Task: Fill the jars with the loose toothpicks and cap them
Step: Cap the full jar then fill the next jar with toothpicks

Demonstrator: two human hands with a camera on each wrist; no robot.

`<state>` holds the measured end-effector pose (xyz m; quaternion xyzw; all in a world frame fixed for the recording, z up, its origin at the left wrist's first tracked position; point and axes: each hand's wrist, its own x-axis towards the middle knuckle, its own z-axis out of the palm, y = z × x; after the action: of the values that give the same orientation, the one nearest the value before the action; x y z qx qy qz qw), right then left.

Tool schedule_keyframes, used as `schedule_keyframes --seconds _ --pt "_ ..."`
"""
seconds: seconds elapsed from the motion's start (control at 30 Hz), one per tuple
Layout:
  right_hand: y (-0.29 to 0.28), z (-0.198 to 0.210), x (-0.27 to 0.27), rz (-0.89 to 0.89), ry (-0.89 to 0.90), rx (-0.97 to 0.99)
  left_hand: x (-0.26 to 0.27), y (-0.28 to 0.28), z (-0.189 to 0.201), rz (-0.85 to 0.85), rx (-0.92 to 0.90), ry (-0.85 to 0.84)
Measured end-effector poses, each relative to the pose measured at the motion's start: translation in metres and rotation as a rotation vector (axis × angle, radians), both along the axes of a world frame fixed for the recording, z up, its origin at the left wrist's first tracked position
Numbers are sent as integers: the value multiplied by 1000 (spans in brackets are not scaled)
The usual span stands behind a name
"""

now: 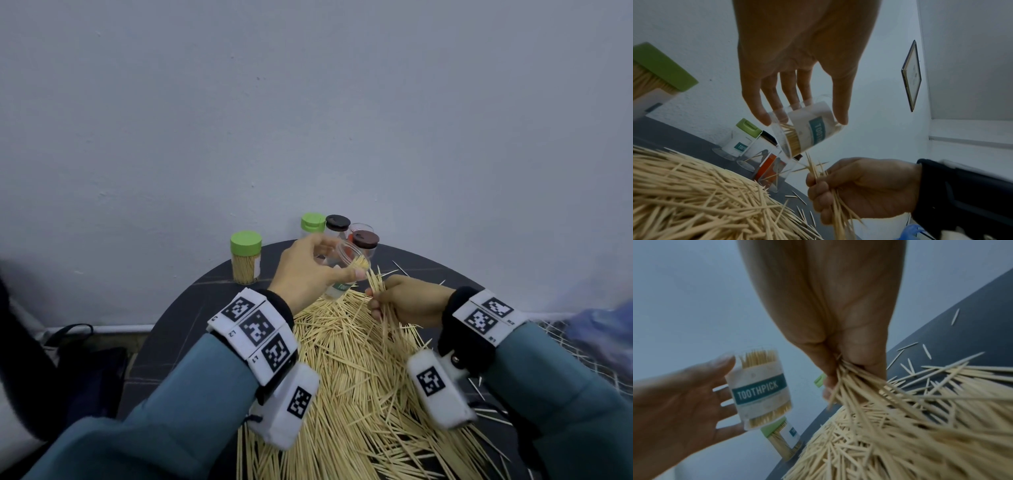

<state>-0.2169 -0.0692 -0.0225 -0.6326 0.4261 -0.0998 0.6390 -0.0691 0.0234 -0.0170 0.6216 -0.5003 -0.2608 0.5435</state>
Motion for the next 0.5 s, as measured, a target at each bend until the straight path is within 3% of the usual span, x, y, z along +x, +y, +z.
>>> schedule_keyframes --seconds 0.1,0.5 --pt "-1 -2 1 -96 -180 33 0 0 -1 -7 5 -13" --pt "11 7 -12 -213 -520 -123 -4 2 0 -95 57 -105"
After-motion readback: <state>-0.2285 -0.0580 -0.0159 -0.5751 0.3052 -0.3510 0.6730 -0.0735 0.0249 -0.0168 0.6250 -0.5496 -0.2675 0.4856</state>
